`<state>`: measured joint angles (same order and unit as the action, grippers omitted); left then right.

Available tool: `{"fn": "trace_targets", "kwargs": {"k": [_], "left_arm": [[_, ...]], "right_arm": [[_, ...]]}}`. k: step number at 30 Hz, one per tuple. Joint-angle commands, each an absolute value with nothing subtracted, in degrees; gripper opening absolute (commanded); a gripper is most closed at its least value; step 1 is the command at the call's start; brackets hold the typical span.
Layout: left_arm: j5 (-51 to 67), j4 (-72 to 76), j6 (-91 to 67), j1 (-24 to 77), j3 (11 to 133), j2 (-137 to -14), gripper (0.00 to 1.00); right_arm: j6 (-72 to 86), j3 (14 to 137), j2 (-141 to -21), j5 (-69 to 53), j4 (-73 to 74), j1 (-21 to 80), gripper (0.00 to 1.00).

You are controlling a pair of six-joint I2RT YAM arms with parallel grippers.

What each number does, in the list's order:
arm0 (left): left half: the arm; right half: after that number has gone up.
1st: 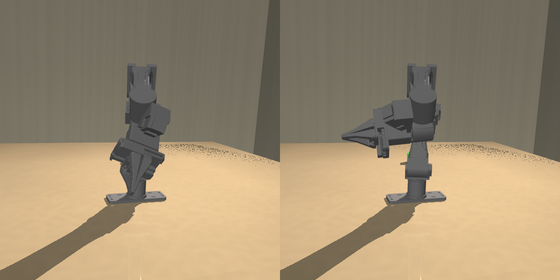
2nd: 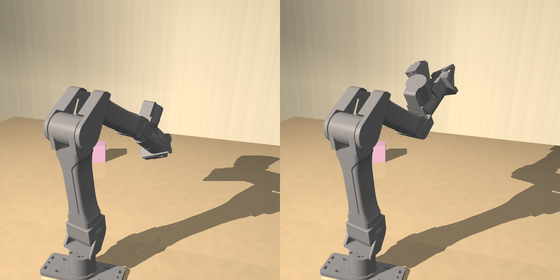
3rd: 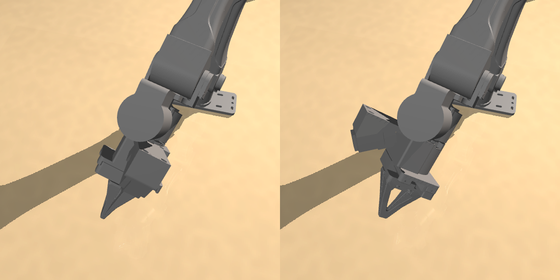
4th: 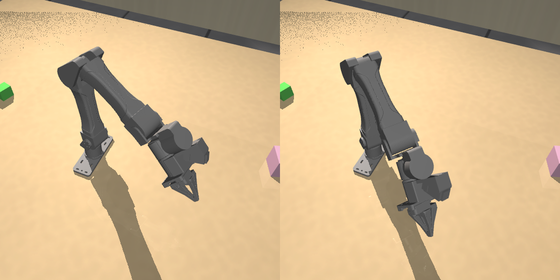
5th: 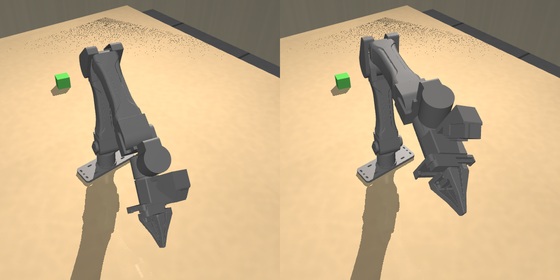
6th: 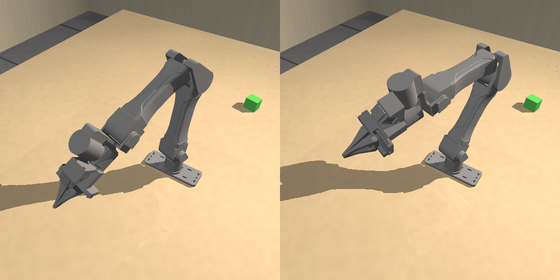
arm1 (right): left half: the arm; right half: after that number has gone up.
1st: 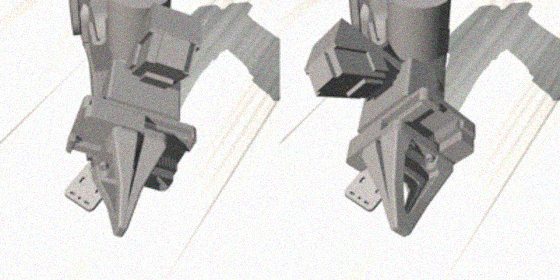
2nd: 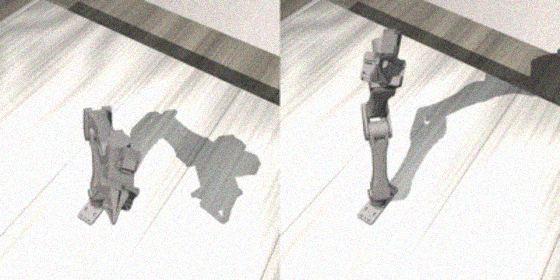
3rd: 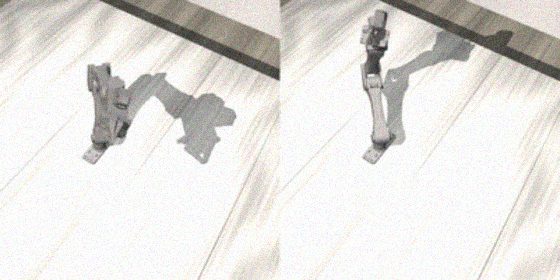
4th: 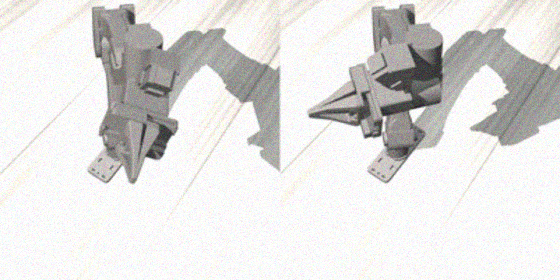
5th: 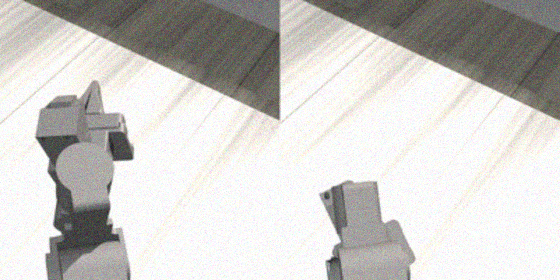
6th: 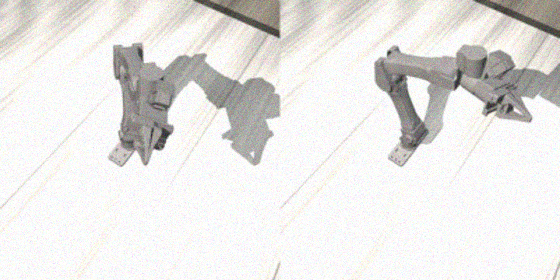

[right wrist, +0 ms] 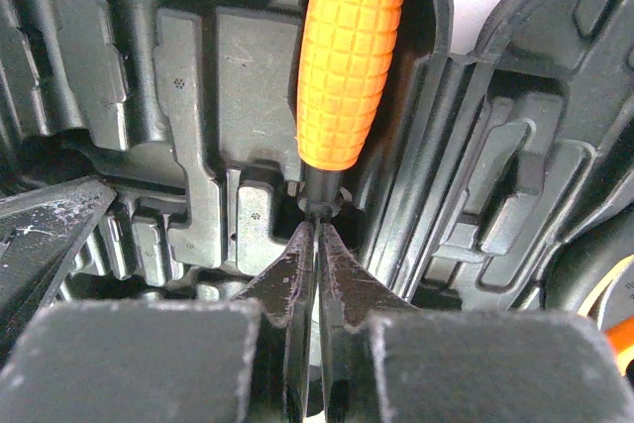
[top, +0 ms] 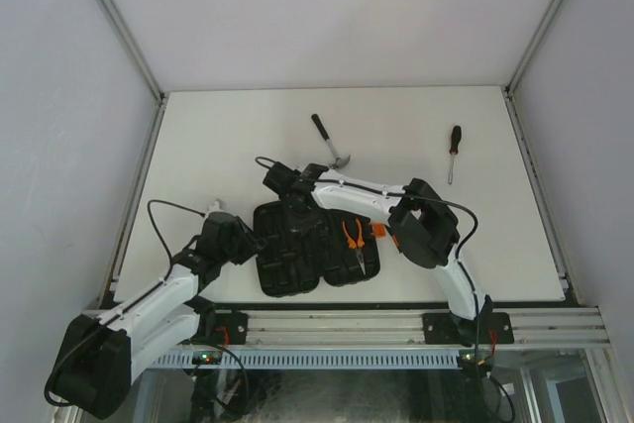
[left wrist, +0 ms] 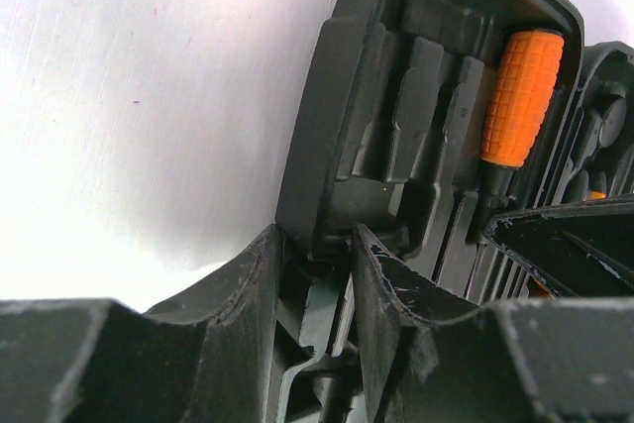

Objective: Sort the tools into containers
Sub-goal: Place the screwdriver in the storage box.

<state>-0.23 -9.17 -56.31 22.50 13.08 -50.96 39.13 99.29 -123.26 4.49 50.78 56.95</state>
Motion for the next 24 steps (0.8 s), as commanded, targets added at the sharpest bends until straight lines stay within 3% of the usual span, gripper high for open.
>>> {"fn": "trace_targets", "kwargs": {"k": [1,24], "left_arm": [[1.3,-14.1,-54.3,23.1,11.2,-52.6,0.39],[3.3,-14.9,-53.4,23.1,11.7,-51.5,0.36]], "right_arm": [[37.4,100.2,-125.9,3.3,52.5,56.5,0.00],[37.6,92.1,-132.3,4.1,55.0,57.4,0.00]]}}
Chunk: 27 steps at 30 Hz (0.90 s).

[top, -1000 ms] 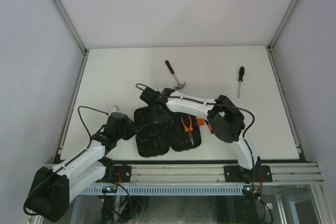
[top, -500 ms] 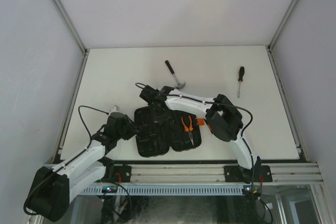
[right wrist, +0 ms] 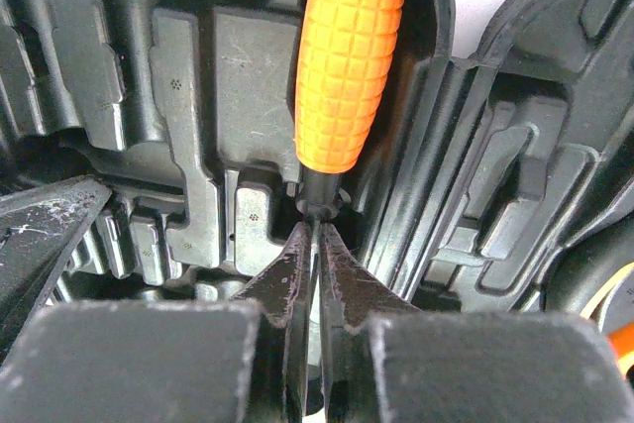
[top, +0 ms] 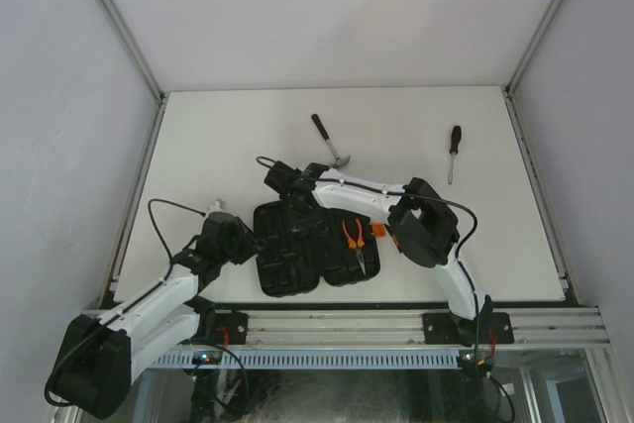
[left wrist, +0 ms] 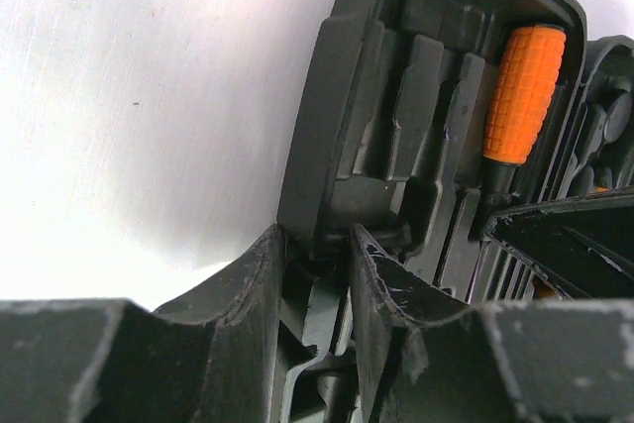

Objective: Sort the tools into containers
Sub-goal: Place the screwdriver in the storage box.

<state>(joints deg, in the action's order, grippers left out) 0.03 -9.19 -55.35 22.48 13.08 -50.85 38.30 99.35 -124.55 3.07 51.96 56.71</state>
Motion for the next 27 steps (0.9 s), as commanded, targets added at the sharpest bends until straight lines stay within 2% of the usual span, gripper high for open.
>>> {"fn": "trace_targets", "kwargs": {"k": [1,27], "left_arm": [[3.3,-14.9,-53.3,23.1,11.6,-51.5,0.35],[3.1,-13.4,-54.2,27.1,12.0,-51.9,0.33]], "right_arm": [[37.7,91.4,-132.7,4.0,54.7,57.5,0.00],[35.3,89.6,-149.5,1.0,56.9,61.2,0.00]]}}
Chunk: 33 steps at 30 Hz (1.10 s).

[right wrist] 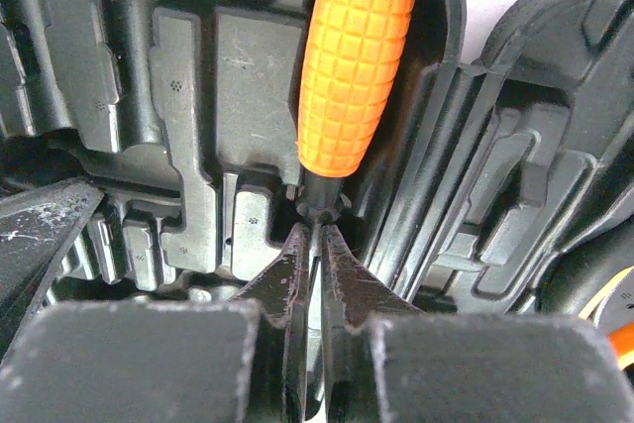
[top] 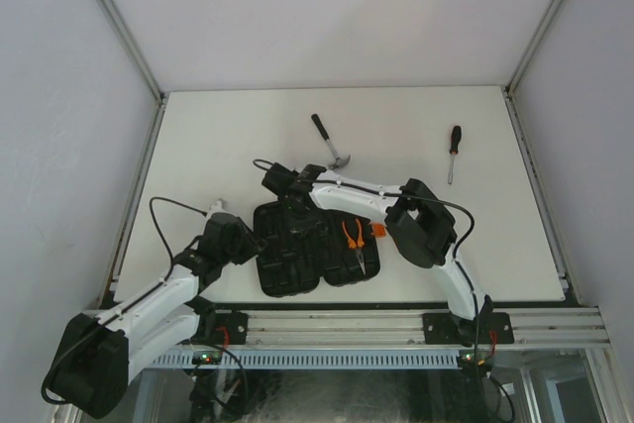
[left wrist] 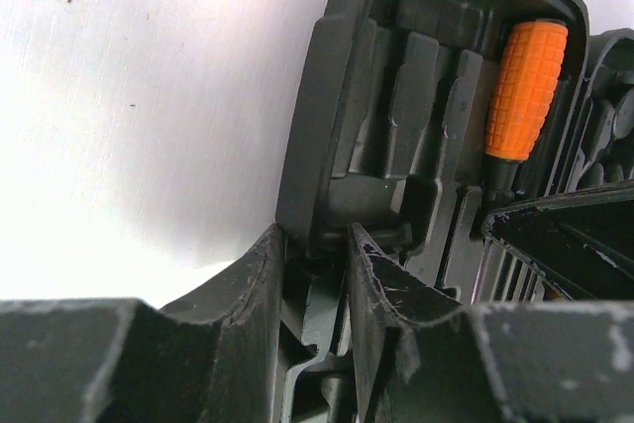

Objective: Sort the tools into containers
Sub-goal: Place the screwdriver in the storage box.

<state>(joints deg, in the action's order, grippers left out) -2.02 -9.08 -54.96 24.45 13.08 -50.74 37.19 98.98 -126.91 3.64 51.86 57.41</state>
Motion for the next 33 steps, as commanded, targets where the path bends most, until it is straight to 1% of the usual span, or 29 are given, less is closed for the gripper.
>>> {"fn": "trace_targets", "kwargs": {"k": [1,9,12,15,19,24,28,33], "left_arm": [[3.0,-13.4,-54.3,27.3,12.0,-51.9,0.33],[2.8,-13.4,-54.7,27.4,11.8,-51.5,0.33],[2.7,-13.8,-54.6,27.4,11.8,-51.6,0.33],[2.3,-14.5,-54.8,27.4,11.7,-50.9,0.33],[1.3,-16.1,-55.1,27.4,11.7,-49.3,0.33],[0.3,-17.3,-55.3,27.4,11.3,-48.2,0.33],[-0.1,-17.9,-55.3,27.4,11.2,-48.1,0.34],[-0.6,-18.6,-55.0,27.4,11.2,-47.8,0.35]], "right_arm": [[35.1,89.7,-149.9,0.8,56.8,61.2,0.00],[34.5,88.8,-153.0,-0.3,55.7,60.7,0.00],[34.9,88.1,-151.7,0.5,55.5,60.4,0.00],[35.0,87.3,-146.9,2.8,55.8,59.4,0.00],[34.9,87.5,-137.2,5.0,57.5,57.7,0.00],[34.5,91.2,-128.6,4.6,58.1,57.3,0.00],[35.1,94.7,-124.5,2.8,56.5,57.7,0.09],[35.8,95.5,-119.3,1.3,52.8,57.4,0.19]]}}
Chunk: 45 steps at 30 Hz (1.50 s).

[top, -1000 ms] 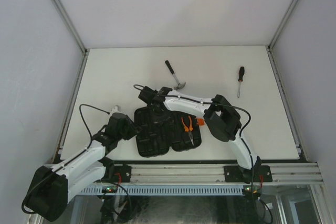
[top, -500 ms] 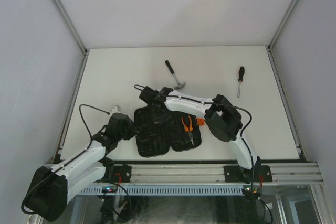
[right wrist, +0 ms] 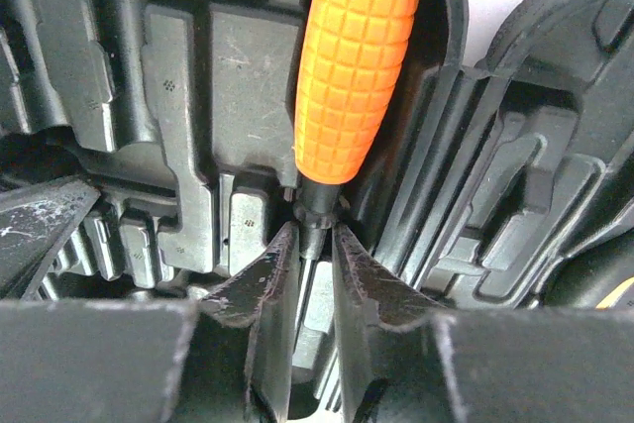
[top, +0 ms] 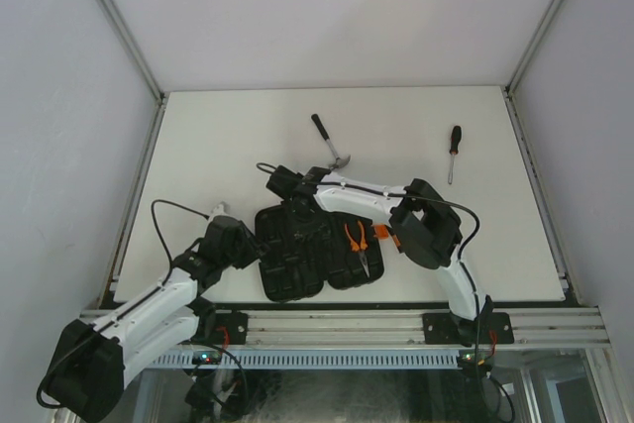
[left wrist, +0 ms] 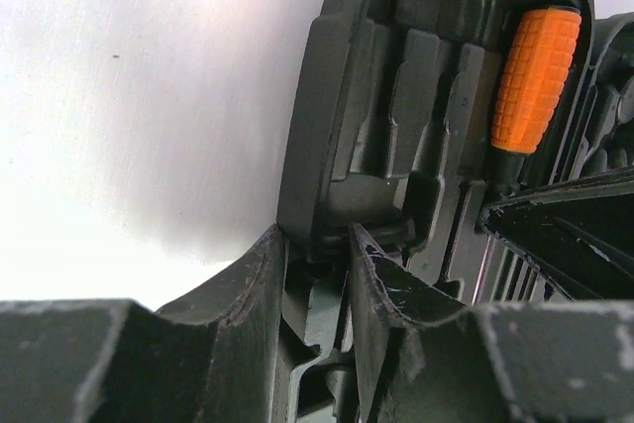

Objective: Sort the tools into containers
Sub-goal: Place the screwdriver in the storage box.

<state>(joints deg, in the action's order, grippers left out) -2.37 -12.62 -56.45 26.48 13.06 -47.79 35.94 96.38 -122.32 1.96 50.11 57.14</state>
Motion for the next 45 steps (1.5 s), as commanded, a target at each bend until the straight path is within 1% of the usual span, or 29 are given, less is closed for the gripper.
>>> {"fn": "trace_targets", "kwargs": {"k": [1,4,9,12,13,16,22,35,41,45], "left_arm": [[-0.6,-18.7,-54.9,27.4,11.2,-47.7,0.36],[-0.9,-19.4,-54.7,27.3,11.2,-47.2,0.37],[-1.4,-20.2,-54.6,27.4,11.3,-46.5,0.38],[-1.4,-20.2,-54.8,27.4,11.3,-46.4,0.38],[-1.4,-20.1,-54.8,27.3,11.3,-46.4,0.38],[-1.2,-20.1,-54.8,27.4,11.5,-46.5,0.38],[-1.2,-20.1,-54.6,27.3,11.6,-46.8,0.39],[-0.8,-19.6,-54.4,27.3,11.8,-47.5,0.39],[-0.6,-19.6,-54.4,27.4,11.8,-47.2,0.39],[-0.5,-19.8,-54.1,27.4,11.9,-47.3,0.39]], "right_arm": [[35.9,95.5,-118.7,1.6,52.4,57.5,0.20],[36.2,95.2,-115.8,3.2,50.9,57.5,0.22],[36.9,95.4,-112.2,6.4,49.1,57.6,0.22],[36.6,95.9,-111.3,6.2,48.4,57.2,0.22],[36.7,96.5,-111.6,5.9,48.8,57.2,0.22],[36.5,98.2,-113.6,5.9,49.9,57.0,0.16],[36.6,100.9,-117.4,5.8,51.7,57.0,0.15],[36.1,102.4,-122.7,4.3,51.6,56.2,0.14],[36.0,102.6,-124.3,4.0,51.1,55.8,0.11],[36.1,102.6,-125.1,4.0,51.3,55.8,0.05]]}}
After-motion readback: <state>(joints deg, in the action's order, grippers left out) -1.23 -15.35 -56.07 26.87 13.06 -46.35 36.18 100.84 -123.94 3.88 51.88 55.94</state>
